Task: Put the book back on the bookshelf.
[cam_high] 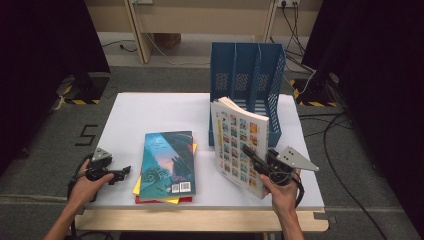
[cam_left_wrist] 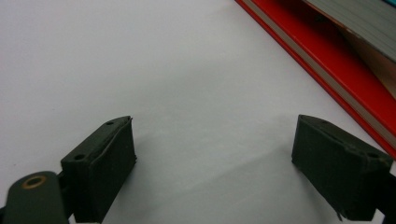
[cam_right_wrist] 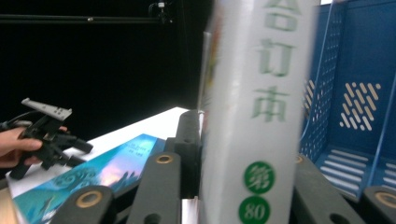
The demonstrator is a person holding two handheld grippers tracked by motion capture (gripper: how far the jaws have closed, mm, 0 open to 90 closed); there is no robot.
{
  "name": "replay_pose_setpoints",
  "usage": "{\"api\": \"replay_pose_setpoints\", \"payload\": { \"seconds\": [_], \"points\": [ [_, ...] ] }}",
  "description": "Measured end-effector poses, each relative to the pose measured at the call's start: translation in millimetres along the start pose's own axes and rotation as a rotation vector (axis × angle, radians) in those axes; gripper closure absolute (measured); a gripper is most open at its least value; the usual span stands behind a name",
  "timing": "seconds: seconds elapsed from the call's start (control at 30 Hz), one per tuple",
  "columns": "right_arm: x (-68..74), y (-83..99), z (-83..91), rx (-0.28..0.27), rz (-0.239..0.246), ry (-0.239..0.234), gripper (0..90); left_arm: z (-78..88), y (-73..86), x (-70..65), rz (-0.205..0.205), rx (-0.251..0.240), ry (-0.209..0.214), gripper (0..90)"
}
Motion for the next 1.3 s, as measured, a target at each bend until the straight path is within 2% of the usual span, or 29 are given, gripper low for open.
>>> {"api": "replay_pose_setpoints", "payload": {
  "seconds": [0.17, 0.27, 0.47, 0.73, 0.8, 0.93, 1.03, 1.3],
  "points": [
    [2.8, 12.2, 17.7, 0.03, 0.005, 0.019, 73.6, 0.0, 0.0, 0.0, 0.0, 0.0, 0.0, 12.4],
    [1.8, 18.6, 26.3, 0.028, -0.01, 0.029, 73.5, 0.0, 0.0, 0.0, 0.0, 0.0, 0.0, 12.4],
    [0.0, 26.0, 38.9, 0.036, -0.007, 0.051, 73.5, 0.0, 0.0, 0.0, -0.001, 0.0, 0.0, 12.4],
    [12.0, 27.9, 50.4, 0.051, 0.049, 0.049, 72.4, 0.0, 0.0, -0.1, -0.001, -0.001, -0.001, 12.4],
    [13.6, 27.9, 51.2, 0.046, 0.058, 0.032, 71.7, 0.0, 0.0, -0.1, -0.001, -0.001, -0.001, 12.4],
    [14.5, 29.1, 49.0, 0.035, 0.059, 0.035, 69.2, 0.0, 0.1, 0.0, -0.001, -0.001, -0.001, 12.4],
    [16.9, 32.4, 39.3, 0.05, 0.064, 0.033, 64.5, 0.0, 0.1, -0.1, 0.0, -0.002, -0.001, 12.4],
    [13.1, 28.4, 31.2, 0.018, 0.042, 0.033, 67.9, -0.1, 0.0, 0.0, -0.001, -0.001, -0.001, 12.4]
  ]
}}
Point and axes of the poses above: each handheld gripper's, and its own axes: z roughly backward along the jaws, y roughly out of its underside, x roughly to its left, the point moved 8 cm from there along -z, roughly forward along the jaws, and after that the axes turned 13 degrees about z, right-handed, at the moved point
